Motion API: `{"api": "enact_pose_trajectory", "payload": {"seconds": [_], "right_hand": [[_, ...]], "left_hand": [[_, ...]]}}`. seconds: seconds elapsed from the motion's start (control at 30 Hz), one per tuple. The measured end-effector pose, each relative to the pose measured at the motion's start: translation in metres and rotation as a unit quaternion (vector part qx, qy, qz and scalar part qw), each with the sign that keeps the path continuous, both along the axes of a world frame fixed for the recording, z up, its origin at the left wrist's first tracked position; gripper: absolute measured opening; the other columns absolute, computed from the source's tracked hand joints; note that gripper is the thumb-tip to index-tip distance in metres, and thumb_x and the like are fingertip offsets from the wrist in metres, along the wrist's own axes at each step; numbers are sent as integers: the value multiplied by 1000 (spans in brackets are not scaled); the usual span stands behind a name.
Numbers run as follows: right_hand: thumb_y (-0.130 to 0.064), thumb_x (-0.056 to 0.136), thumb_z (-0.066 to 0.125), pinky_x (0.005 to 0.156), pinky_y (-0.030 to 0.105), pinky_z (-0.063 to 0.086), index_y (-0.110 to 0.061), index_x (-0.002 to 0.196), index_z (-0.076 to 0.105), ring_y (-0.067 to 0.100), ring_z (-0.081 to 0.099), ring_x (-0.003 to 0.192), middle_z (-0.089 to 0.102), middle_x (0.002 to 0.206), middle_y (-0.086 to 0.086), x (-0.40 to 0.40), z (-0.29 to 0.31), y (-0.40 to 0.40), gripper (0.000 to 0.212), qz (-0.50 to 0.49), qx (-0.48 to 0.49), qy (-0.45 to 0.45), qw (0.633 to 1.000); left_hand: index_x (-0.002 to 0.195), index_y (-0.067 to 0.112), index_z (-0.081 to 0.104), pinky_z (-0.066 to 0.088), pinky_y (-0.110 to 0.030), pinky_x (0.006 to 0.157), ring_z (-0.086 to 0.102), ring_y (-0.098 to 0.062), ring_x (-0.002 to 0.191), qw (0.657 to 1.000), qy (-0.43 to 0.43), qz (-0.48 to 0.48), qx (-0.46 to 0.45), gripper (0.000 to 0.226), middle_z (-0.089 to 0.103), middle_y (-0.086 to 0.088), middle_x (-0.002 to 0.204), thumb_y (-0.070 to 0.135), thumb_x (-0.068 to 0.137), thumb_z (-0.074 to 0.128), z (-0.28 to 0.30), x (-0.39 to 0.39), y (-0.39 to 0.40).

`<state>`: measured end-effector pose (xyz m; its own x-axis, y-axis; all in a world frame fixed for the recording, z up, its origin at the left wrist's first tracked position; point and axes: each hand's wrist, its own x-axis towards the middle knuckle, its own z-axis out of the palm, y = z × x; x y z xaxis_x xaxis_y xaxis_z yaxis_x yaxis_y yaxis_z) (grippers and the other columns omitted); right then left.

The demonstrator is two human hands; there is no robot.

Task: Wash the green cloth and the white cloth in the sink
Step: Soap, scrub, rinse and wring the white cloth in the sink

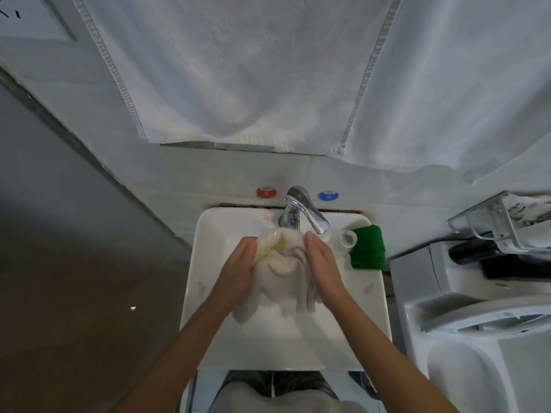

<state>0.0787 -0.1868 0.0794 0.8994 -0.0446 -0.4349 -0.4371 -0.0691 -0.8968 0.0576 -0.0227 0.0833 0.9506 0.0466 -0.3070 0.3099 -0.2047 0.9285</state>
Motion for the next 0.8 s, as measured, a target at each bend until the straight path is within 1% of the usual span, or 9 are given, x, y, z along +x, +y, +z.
{"api": "enact_pose_trajectory", "payload": {"seconds": [0.1,0.17,0.23,0.33,0.4,0.5,0.63,0.7,0.8], "right_hand": [[-30,97,51,65,27,44,-8,71,57,9,51,65,55,67,3,6,1,27,34,-75,-22,-31,996],[-19,92,54,59,28,42,-8,67,56,10,48,60,51,62,4,12,4,41,27,-110,-22,-40,993],[-10,89,53,53,25,41,-6,66,54,14,46,59,48,60,7,12,6,50,23,-126,11,-39,991],[-13,79,52,49,26,32,-15,53,43,14,37,54,39,52,0,1,3,58,28,-105,5,-17,994],[-10,81,52,49,29,33,-13,51,45,13,38,51,41,51,0,3,-2,57,31,-115,0,0,993],[-2,89,51,49,24,41,-7,61,56,7,45,48,48,53,-2,23,-9,49,29,-144,-15,7,989],[-3,83,48,51,26,33,-20,50,43,13,38,53,38,50,-3,13,-3,54,37,-128,36,34,990],[0,84,48,48,22,31,-19,51,40,9,34,50,34,51,-3,4,2,53,39,-76,38,19,996],[-6,87,54,53,24,45,-14,60,50,9,49,54,47,57,1,11,5,43,28,-75,15,-7,997]], "left_hand": [[68,22,48,38,-13,57,48,-4,62,995,-51,73,43,30,53,11,64,20,98,44,5,-3,-29],[70,24,54,42,-12,57,54,-2,60,993,-75,87,42,28,58,7,65,18,97,48,11,-5,-52],[66,18,54,44,-14,53,55,-3,56,984,-76,159,29,31,58,2,61,17,96,49,10,4,-62],[57,11,41,38,-28,53,39,-9,49,963,-34,267,-10,37,42,-2,54,15,93,52,3,34,-56],[55,12,38,34,-28,54,36,-8,49,965,-23,259,-10,38,39,-1,52,13,91,52,-1,38,-59],[58,16,51,39,-21,54,48,-3,52,976,-14,214,27,34,51,4,54,11,92,50,3,23,-79],[56,7,48,39,-27,55,44,-12,52,974,5,226,8,32,49,-2,54,8,89,51,-1,46,-62],[54,11,44,38,-20,51,44,-7,47,982,8,187,24,36,46,-1,52,7,90,50,0,53,-52],[63,11,55,40,-9,47,53,-4,51,986,18,164,29,33,57,0,59,24,92,54,4,43,-43]]}}
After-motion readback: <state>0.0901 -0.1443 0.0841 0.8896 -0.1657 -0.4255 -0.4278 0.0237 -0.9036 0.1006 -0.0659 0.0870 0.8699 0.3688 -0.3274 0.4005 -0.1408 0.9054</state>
